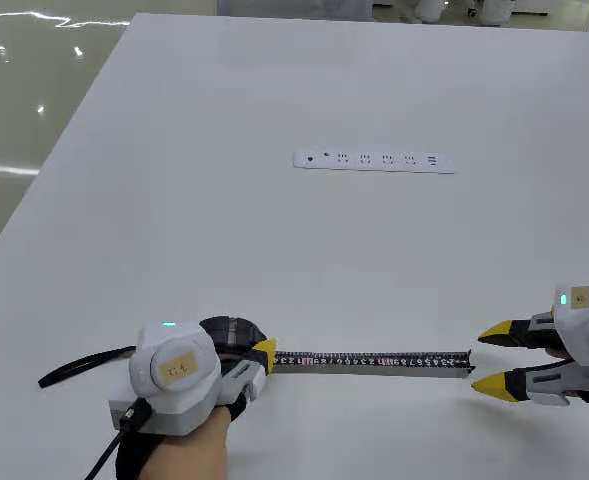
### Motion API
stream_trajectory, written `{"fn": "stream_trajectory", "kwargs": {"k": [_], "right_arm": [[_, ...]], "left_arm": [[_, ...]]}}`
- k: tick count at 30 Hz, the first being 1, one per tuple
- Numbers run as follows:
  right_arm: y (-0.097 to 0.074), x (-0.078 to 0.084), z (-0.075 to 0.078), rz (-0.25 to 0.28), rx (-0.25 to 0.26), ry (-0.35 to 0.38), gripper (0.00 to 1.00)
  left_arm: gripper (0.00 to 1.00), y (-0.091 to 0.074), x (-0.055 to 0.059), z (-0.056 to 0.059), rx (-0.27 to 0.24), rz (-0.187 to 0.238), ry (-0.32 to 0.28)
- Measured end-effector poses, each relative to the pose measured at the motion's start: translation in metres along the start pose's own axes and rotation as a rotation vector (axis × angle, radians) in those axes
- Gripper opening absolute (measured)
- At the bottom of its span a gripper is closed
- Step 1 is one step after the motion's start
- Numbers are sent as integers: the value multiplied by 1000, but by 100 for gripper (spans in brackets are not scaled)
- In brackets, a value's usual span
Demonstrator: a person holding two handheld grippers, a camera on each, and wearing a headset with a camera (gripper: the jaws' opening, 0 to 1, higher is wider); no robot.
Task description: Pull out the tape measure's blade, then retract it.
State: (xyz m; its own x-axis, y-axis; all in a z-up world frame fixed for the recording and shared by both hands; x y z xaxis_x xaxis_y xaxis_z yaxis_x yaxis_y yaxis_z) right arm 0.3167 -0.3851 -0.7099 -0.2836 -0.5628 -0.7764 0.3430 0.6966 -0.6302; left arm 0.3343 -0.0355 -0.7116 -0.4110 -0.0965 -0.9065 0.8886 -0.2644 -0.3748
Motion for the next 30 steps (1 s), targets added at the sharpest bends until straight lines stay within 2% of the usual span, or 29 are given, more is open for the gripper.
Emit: {"fn": "stream_trajectory", "kwargs": {"k": [5, 17, 23, 30], "right_arm": [[7, 4, 4, -29, -35, -5, 30], [16, 4, 7, -40, -93, -27, 19], [15, 4, 7, -37, -104, -39, 14], [15, 4, 6, -37, -92, -64, 13]], "left_arm": [[59, 0, 1, 0, 0, -3, -4], [59, 1, 1, -1, 7, -12, 9], [59, 1, 1, 0, 4, -16, 7], [58, 1, 0, 0, 7, -26, 13]]}}
Point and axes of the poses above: the centre of the closed fingertips' face, and the gripper's own axes: y roughly forward along the fingers, z roughly to its right, x roughly out of its underside, the point moved 8 cm from there along -y, roughly backward along the fingers, and after that the axes turned 14 degrees about z, right-handed, at the moved point
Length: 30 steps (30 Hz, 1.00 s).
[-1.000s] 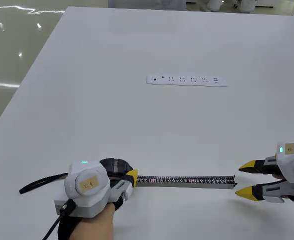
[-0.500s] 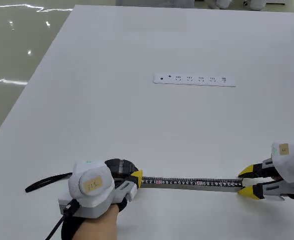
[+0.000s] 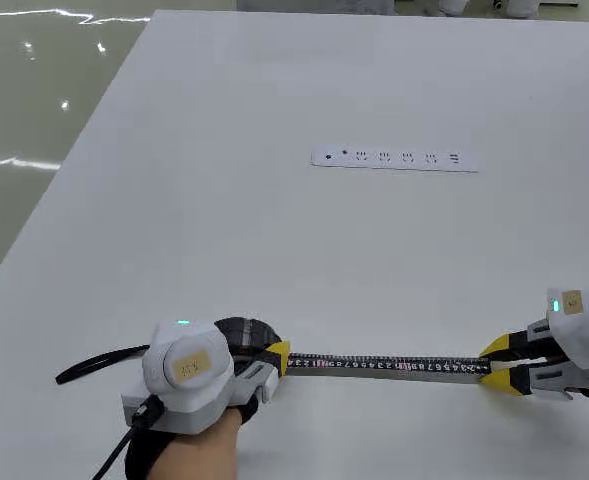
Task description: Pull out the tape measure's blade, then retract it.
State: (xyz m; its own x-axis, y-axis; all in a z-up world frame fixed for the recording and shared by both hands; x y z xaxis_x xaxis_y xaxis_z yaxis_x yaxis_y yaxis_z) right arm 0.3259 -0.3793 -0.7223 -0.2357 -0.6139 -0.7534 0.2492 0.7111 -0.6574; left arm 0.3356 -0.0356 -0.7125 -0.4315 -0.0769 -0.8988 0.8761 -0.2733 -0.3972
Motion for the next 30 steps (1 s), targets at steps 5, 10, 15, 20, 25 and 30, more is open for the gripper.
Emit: {"fn": "stream_trajectory", "kwargs": {"k": [5, 10, 15, 20, 25, 30], "right_arm": [[0, 0, 0, 2, 4, -1, 13], [2, -2, -1, 13, 5, -8, 12], [6, -6, -2, 26, 6, -1, 12], [18, -19, -3, 68, 1, 0, 11], [29, -28, -5, 85, -12, -3, 11], [41, -34, -6, 99, -28, -2, 11]], "left_arm": [[57, 0, -1, 0, 3, -12, 1], [56, 0, -1, 0, 3, -23, 5], [56, 0, -1, -1, 5, -23, 0], [56, 0, -1, -1, 7, -26, -5], [56, 0, -1, -2, 11, -28, -9], [56, 0, -1, -2, 11, -30, -11]]}}
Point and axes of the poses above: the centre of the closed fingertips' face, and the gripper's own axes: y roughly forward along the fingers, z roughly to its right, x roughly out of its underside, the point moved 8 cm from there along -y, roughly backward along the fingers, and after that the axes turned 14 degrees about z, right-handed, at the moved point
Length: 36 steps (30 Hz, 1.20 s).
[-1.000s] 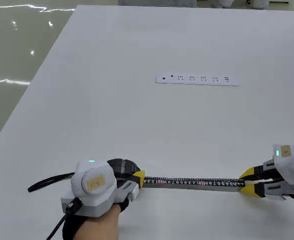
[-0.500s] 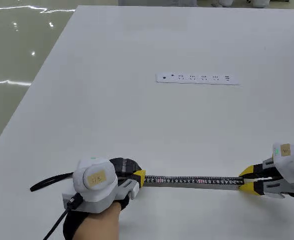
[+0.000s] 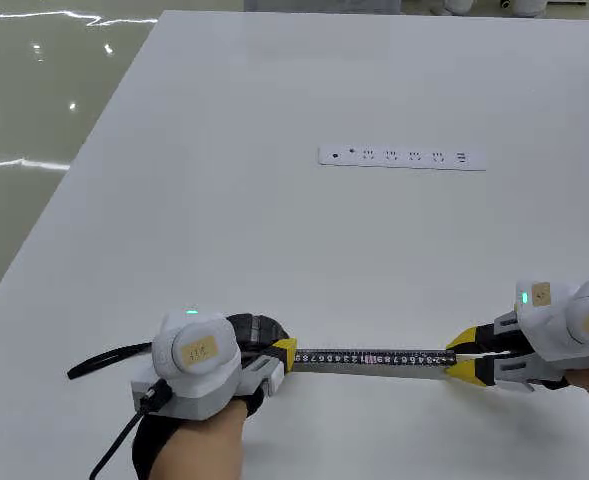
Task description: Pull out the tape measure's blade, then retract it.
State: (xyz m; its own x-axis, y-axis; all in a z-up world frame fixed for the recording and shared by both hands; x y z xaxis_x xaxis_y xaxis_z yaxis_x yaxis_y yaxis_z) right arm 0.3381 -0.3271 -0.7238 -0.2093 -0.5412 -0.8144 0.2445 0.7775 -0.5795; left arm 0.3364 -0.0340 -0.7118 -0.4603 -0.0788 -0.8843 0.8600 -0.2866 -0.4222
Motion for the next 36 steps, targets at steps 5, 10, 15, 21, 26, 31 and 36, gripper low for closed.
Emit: {"fn": "stream_trajectory", "kwargs": {"k": [5, 10, 15, 21, 26, 31, 36], "right_arm": [[10, -8, -3, 17, -16, -3, 11], [22, -12, -3, 27, -25, 1, 11], [32, -17, -8, 48, -29, -1, 11], [43, -22, -10, 77, -28, 12, 11], [53, -24, -12, 86, -32, 25, 11], [62, -30, -15, 107, -34, 33, 10], [74, -36, -17, 122, -39, 32, 10]], "left_arm": [[56, 0, 0, 0, 1, 1, 0], [56, 0, 0, -1, 3, 2, -1], [56, 1, 0, -1, 4, -1, -7], [56, 0, 0, -1, 9, 2, -12], [56, 0, 1, -1, 12, -1, -12], [56, 0, 0, -2, 13, -1, -18], [56, -1, 0, -2, 16, -3, -23]]}}
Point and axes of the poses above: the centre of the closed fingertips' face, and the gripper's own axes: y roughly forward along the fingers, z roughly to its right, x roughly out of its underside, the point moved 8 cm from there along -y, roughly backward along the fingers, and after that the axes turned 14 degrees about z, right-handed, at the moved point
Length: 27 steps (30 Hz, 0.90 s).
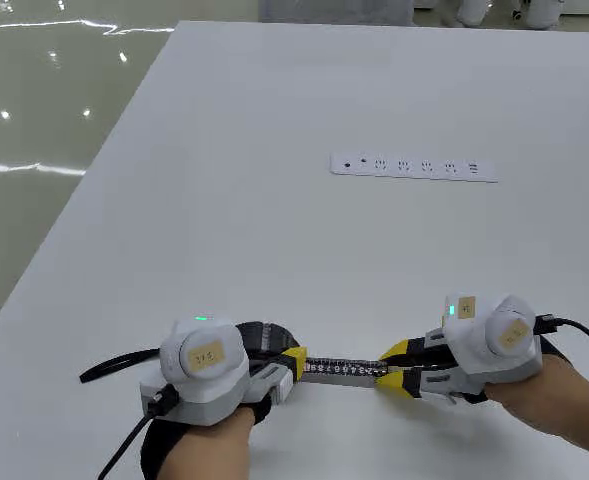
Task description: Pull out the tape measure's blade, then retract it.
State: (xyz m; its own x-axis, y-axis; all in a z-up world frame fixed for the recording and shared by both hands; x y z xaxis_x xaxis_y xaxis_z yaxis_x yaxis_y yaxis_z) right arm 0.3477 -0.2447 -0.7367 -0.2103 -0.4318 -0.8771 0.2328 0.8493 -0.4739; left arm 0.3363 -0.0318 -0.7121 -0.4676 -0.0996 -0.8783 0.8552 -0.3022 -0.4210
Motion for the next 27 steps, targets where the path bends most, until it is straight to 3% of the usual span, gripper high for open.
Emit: {"fn": "stream_trajectory", "kwargs": {"k": [27], "right_arm": [[58, -27, -10, 66, -26, 14, 11]], "left_arm": [[56, -1, 0, -3, 21, 6, -38]]}}
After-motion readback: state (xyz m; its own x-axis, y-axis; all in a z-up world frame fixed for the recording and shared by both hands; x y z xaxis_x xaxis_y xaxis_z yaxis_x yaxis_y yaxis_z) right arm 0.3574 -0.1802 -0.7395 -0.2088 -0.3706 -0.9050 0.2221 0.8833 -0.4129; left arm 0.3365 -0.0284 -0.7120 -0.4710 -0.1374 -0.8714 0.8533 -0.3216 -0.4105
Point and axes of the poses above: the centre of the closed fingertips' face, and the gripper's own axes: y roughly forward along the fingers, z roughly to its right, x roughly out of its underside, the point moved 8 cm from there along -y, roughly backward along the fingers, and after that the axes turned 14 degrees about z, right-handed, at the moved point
